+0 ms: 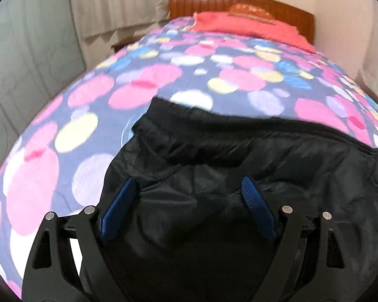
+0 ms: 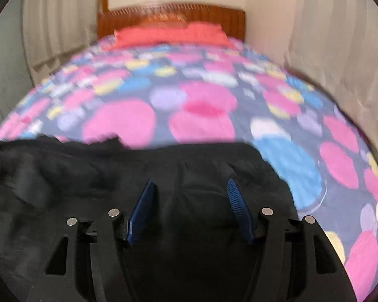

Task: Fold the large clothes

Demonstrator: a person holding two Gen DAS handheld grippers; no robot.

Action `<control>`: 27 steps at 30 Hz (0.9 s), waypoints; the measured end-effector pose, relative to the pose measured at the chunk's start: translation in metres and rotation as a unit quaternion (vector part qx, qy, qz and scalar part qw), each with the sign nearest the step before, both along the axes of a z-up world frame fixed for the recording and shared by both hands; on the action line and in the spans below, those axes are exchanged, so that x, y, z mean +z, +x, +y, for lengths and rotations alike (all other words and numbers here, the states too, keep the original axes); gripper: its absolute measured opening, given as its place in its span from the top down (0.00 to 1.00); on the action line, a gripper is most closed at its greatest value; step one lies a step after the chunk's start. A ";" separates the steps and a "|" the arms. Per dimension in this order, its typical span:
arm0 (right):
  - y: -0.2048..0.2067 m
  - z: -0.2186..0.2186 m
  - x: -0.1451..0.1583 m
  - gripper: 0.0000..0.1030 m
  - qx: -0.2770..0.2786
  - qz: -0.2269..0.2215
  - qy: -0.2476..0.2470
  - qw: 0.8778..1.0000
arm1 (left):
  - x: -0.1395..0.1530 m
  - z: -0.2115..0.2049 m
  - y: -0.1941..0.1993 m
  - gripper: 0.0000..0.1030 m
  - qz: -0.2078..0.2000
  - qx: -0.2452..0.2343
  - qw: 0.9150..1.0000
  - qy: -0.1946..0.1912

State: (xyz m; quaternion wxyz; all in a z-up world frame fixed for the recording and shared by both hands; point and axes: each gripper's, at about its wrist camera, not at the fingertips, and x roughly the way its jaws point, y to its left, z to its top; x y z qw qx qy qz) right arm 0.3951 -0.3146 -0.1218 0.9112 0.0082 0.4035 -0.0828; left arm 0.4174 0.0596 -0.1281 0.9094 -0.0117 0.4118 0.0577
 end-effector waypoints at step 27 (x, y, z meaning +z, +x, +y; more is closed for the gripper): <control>-0.170 -0.090 0.001 0.30 -0.096 -0.012 0.182 0.979 | 0.005 0.088 -0.155 0.11 0.010 0.070 0.980 -0.186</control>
